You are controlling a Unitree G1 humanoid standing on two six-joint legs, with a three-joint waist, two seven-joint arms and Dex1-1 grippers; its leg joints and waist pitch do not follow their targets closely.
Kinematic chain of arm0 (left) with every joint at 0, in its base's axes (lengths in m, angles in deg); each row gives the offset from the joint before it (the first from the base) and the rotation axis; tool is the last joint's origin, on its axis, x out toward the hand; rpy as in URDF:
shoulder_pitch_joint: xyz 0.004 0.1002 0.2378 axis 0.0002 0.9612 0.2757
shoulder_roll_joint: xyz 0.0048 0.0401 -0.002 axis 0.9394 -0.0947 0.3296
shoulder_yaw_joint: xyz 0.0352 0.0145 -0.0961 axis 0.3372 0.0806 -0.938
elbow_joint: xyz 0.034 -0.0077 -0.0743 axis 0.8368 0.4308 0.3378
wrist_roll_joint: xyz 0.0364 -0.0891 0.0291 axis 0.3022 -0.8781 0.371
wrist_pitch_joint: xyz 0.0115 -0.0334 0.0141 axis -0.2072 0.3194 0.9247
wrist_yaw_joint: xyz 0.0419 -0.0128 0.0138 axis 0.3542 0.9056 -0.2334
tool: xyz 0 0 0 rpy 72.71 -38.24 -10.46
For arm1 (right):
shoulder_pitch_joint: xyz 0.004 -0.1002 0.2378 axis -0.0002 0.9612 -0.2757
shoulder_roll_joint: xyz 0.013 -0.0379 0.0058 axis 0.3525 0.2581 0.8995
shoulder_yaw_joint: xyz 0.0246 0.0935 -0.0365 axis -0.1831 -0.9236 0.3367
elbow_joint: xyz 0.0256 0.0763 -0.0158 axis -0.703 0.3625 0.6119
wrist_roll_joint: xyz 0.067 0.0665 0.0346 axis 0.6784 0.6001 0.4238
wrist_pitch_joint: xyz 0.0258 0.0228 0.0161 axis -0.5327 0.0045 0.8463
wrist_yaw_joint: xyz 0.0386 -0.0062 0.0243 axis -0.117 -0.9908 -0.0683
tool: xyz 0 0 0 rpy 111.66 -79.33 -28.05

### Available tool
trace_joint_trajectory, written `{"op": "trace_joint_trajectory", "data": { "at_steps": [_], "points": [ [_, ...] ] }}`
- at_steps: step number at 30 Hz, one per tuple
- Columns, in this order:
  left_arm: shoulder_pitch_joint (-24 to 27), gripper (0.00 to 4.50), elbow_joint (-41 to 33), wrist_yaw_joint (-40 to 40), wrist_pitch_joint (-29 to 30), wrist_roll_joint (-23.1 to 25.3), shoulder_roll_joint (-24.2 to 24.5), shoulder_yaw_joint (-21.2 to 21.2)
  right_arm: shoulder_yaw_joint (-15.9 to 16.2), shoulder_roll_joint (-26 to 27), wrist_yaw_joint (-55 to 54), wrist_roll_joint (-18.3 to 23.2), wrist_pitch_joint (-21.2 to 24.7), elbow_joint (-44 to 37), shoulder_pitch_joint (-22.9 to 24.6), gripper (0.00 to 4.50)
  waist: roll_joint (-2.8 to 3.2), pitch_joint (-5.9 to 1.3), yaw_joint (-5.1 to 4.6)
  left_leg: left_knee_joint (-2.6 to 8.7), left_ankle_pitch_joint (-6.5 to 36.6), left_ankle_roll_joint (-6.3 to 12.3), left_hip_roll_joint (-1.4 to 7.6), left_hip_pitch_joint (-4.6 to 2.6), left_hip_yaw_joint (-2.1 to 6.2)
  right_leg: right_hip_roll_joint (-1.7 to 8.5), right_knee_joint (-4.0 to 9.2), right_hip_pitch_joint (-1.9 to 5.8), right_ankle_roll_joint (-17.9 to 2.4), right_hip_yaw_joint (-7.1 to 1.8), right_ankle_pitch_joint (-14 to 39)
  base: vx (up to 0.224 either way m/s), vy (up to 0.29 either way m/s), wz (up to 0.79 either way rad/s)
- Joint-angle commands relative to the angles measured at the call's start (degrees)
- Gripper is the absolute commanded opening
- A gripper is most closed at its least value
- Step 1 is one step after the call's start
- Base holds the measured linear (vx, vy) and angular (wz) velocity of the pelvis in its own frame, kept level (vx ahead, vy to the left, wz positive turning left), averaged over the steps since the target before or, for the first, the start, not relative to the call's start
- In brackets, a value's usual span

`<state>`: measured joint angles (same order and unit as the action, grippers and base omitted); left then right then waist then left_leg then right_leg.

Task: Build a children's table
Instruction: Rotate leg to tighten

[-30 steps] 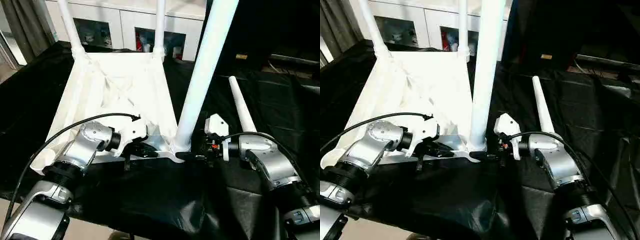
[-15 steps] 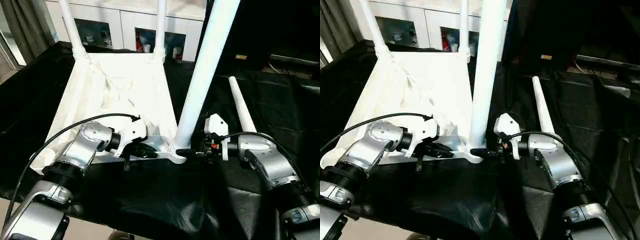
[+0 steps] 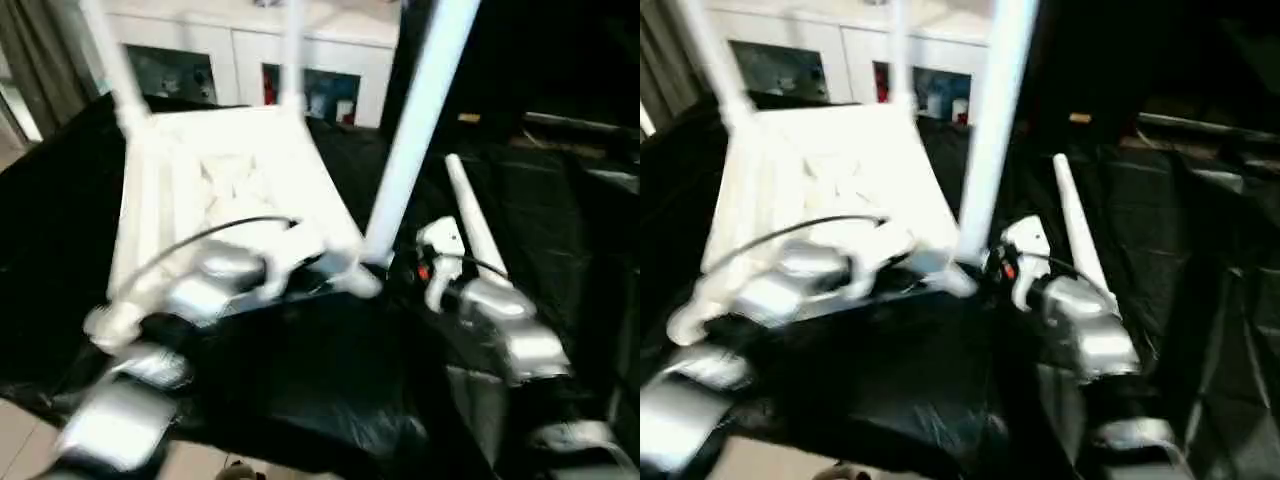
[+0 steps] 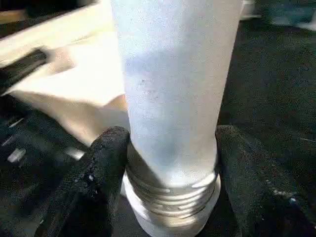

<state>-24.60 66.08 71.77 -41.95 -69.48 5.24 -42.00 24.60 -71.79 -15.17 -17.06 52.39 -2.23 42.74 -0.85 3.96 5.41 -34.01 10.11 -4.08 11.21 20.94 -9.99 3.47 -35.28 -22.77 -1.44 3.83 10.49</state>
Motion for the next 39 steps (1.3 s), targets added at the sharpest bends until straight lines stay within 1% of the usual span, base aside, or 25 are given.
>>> {"op": "trace_joint_trajectory", "data": {
  "at_steps": [1, 2, 3, 5, 7, 8, 9, 10, 12, 14, 15, 17, 19, 22, 23, 25, 26, 27, 28, 31, 32, 33, 34, 36, 39],
  "points": [
    [-4.5, 0.0, 2.0, -8.8, 1.0, -0.5, -4.3, -2.6, 2.5, 4.6, -5.0, -2.1, 4.1, 2.9, 0.6, 2.52, 0.28, -4.09, -0.13, 4.08, 13.7, -0.71, 1.66, -0.83, 0.75, 4.8, 5.53, 2.61, -9.1, -2.72, 20.2, 0.0, 0.0, 0.0],
    [-5.1, 0.0, 2.8, -9.6, 1.1, -0.5, -5.1, -2.8, 2.6, 5.2, -5.8, -2.5, 4.5, 3.0, 0.4, 2.52, 0.53, -4.12, -0.26, 4.06, 14.2, -0.82, 1.58, -0.98, 0.8, 4.82, 5.76, 2.55, -8.9, -2.68, 20.8, 0.0, 0.0, 0.0],
    [-5.5, 0.0, 3.3, -10.2, 1.1, -0.4, -5.6, -2.9, 2.8, 5.6, -6.2, -2.9, 4.7, 3.1, 0.2, 2.52, 0.4, -4.22, -0.17, 4.1, 13.7, -0.39, 1.62, -0.79, 0.93, 4.97, 5.74, 2.86, -8.9, -2.65, 20.2, 0.0, 0.0, 0.0],
    [-6.2, 0.0, 4.0, -10.2, 0.3, 0.2, -6.4, -2.5, 3.6, 6.1, -5.4, -3.1, 4.6, 3.2, -0.4, 2.52, 0.71, -4.22, -0.23, 4.14, 13.8, 0.18, 1.68, -0.75, 0.91, 4.83, 5.71, 2.8, -9.1, -2.69, 18.7, 0.0, 0.0, 0.0],
    [-6.5, 0.0, 4.4, -9.4, -0.2, 0.2, -6.8, -2.2, 4.6, 5.8, -3.8, -3.1, 3.8, 2.9, -0.4, 2.52, 0.65, -4.35, -0.16, 4.06, 13.2, 0.73, 1.67, -0.71, 0.87, 4.88, 5.5, 2.92, -9.7, -2.75, 16.5, 0.0, 0.0, 0.0],
    [-6.5, 0.0, 4.4, -9.1, -0.2, 0.1, -6.9, -2.2, 4.8, 5.6, -3.1, -2.9, 3.5, 2.7, -0.3, 2.87, 0.72, -4.4, -0.16, 4.06, 12.9, 0.99, 1.73, -0.67, 0.84, 4.88, 5.41, 2.96, -10.1, -2.73, 15.4, 0.0, 0.0, 0.0],
    [-6.4, 0.0, 4.3, -8.5, -0.7, 0.2, -6.6, -2.0, 4.6, 5.3, -1.9, -2.3, 3.5, 2.4, -0.2, 2.87, 0.55, -4.4, -0.19, 4.01, 12.7, 1.24, 1.71, -0.66, 0.79, 4.87, 5.35, 2.97, -10.4, -2.73, 14.9, 0.0, 0.0, 0.0],
    [-6.3, 0.0, 4.6, -7.6, -1.4, 0.3, -6.2, -1.8, 4.6, 4.7, -0.5, -2.2, 3.6, 1.9, -0.2, 2.87, 0.51, -4.4, -0.14, 3.95, 12.6, 1.48, 1.62, -0.63, 0.75, 4.9, 5.45, 3.03, -10.3, -2.71, 15.2, 0.0, 0.0, 0.0],
    [-5.7, 0.0, 4.3, -5.6, -2.6, 0.4, -5.2, -1.5, 4.8, 3.2, 1.5, -2.6, 3.3, 1.1, -0.2, 3.24, 0.49, -4.51, -0.03, 3.89, 11.5, 2.12, 1.66, -0.44, 0.78, 4.9, 5.26, 3.22, -10.4, -2.72, 14.1, 0.0, 0.0, 0.0],
    [-4.5, 0.0, 3.0, -2.3, -3.5, 0.1, -3.6, -1.1, 4.7, 1.0, 4.7, -2.2, 3.4, 0.1, -0.4, 3.27, 0.42, -4.6, -0.09, 3.84, 10.9, 2.45, 1.7, -0.35, 0.75, 4.9, 5.08, 3.29, -10.7, -2.71, 12.8, 0.0, 0.0, 0.0],
    [-3.8, 0.0, 2.1, -0.2, -4.6, 0.1, -2.6, -0.6, 4.7, -0.2, 6.8, -1.9, 3.6, -0.4, -0.5, 3.27, 0.56, -4.63, 0.03, 3.9, 10.5, 2.72, 1.8, -0.36, 0.84, 4.93, 4.98, 3.37, -11.0, -2.67, 12.0, 0.0, 0.0, 0.0],
    [-1.8, 0.0, -0.5, 5.2, -6.6, -0.5, -0.1, 0.4, 5.2, -3.5, 12.1, -1.3, 3.3, -1.4, -0.5, 3.27, 0.29, -4.68, 0.09, 3.79, 9.7, 3.4, 1.89, -0.21, 0.83, 5.0, 4.7, 3.58, -11.7, -2.71, 9.9, 0.0, 0.0, 0.0],
    [-0.3, 0.0, -2.9, 9.7, -7.0, -1.2, 2.0, 1.0, 5.6, -6.0, 16.2, -0.7, 3.1, -2.2, -0.4, 3.27, 0.52, -4.71, 0.08, 3.72, 9.6, 3.77, 2.14, -0.36, 0.68, 5.06, 4.45, 3.35, -12.7, -2.79, 8.1, 0.0, 0.0, 0.0],
    [1.6, 0.0, -5.2, 15.0, -8.1, -1.3, 5.2, 1.8, 6.3, -9.3, 22.4, -0.2, 3.5, -3.7, -0.4, 3.27, 0.6, -4.59, 0.0, 3.83, 10.5, 3.37, 2.22, -0.48, 0.57, 4.83, 4.42, 3.23, -13.0, -2.66, 9.1, 0.0, 0.0, 0.0],
    [2.3, 0.0, -6.0, 16.7, -8.7, -1.8, 6.1, 1.8, 6.9, -10.4, 24.7, -0.1, 3.9, -4.3, -0.4, 3.27, 0.66, -4.5, 0.13, 3.87, 10.9, 3.11, 2.31, -0.62, 0.57, 4.88, 4.55, 3.04, -13.1, -2.66, 10.1, 0.0, 0.0, 0.0],
    [3.6, 0.0, -8.0, 19.9, -10.1, -2.6, 7.7, 2.0, 8.4, -12.6, 29.1, -0.1, 4.1, -5.4, -0.1, 3.27, 0.68, -4.5, 0.36, 3.95, 11.3, 2.79, 2.51, -0.64, 0.59, 4.94, 4.44, 3.14, -13.1, -2.68, 10.5, 0.0, 0.0, 0.0],
    [4.7, 0.0, -10.1, 21.7, -9.1, -3.3, 8.8, 2.1, 9.4, -13.5, 30.6, -0.6, 3.9, -5.8, -0.1, 3.27, 0.6, -4.48, 0.45, 3.96, 11.5, 2.73, 2.61, -0.66, 0.47, 4.87, 4.37, 3.01, -13.1, -2.72, 10.3, 0.0, 0.0, 0.0],
    [5.2, 0.0, -11.1, 22.2, -8.6, -3.6, 9.2, 2.1, 9.6, -13.6, 30.8, -0.7, 3.9, -5.7, -0.2, 3.27, 0.73, -4.49, 0.58, 3.95, 11.5, 2.63, 2.68, -0.81, 0.41, 4.87, 4.35, 2.76, -13.4, -2.76, 10.1, 0.0, 0.0, 0.0],
    [5.4, 0.0, -11.6, 22.4, -8.4, -3.7, 9.3, 2.0, 9.6, -13.6, 30.9, -0.6, 3.9, -5.6, -0.3, 3.27, 0.76, -4.54, 0.72, 3.9, 11.4, 2.48, 2.71, -0.82, 0.4, 4.97, 4.25, 2.74, -13.6, -2.79, 9.8, 0.0, 0.0, 0.0],
    [6.6, 0.0, -13.6, 23.2, -7.7, -4.4, 9.7, 1.9, 9.6, -13.1, 30.9, -0.5, 3.8, -4.8, -0.8, 3.27, 0.5, -4.49, 1.23, 3.91, 11.4, 2.17, 2.62, -0.91, 0.3, 5.0, 4.34, 2.61, -13.4, -2.84, 10.6, 0.0, 0.0, 0.0],
    [6.8, 0.0, -14.1, 23.4, -7.5, -4.5, 9.8, 1.9, 9.6, -12.9, 31.0, -0.5, 3.7, -4.5, -0.9, 3.11, 0.54, -4.46, 1.23, 3.96, 11.3, 2.03, 2.57, -0.74, 0.35, 5.05, 4.33, 2.7, -13.1, -2.83, 11.1, 0.0, 0.0, 0.0],
    [7.1, 0.0, -14.5, 23.5, -7.4, -4.5, 9.8, 1.9, 9.8, -12.5, 31.1, -0.6, 3.5, -4.4, -1.0, 3.0, 0.37, -4.41, 1.17, 4.0, 11.4, 1.91, 2.48, -0.64, 0.4, 5.02, 4.4, 2.78, -12.5, -2.79, 12.1, 0.0, 0.0, 0.0],
    [7.3, 0.0, -14.7, 23.6, -7.3, -4.4, 9.8, 1.8, 9.9, -12.4, 31.3, -0.5, 3.5, -4.5, -0.9, 2.9, 0.42, -4.4, 1.17, 4.02, 11.6, 1.8, 2.49, -0.71, 0.42, 5.03, 4.45, 2.72, -12.2, -2.8, 12.6, 0.0, 0.0, 0.0],
    [7.7, 0.0, -15.3, 23.7, -7.1, -4.4, 10.0, 1.8, 10.3, -12.4, 31.8, -0.2, 3.8, -4.7, -0.7, 2.84, 0.27, -4.37, 1.06, 4.01, 11.5, 1.73, 2.41, -0.64, 0.41, 5.06, 4.66, 2.72, -11.5, -2.84, 14.1, 0.0, 0.0, 0.0],
    [8.0, 0.0, -16.0, 23.5, -6.8, -4.4, 10.0, 1.7, 10.6, -12.3, 32.1, -0.1, 3.8, -4.9, -0.2, 2.77, 0.25, -4.49, 1.04, 3.95, 10.6, 1.91, 2.43, -0.65, 0.4, 4.94, 4.48, 2.68, -11.5, -2.82, 12.7, 0.0, 0.0, 0.0]
  ]
}}
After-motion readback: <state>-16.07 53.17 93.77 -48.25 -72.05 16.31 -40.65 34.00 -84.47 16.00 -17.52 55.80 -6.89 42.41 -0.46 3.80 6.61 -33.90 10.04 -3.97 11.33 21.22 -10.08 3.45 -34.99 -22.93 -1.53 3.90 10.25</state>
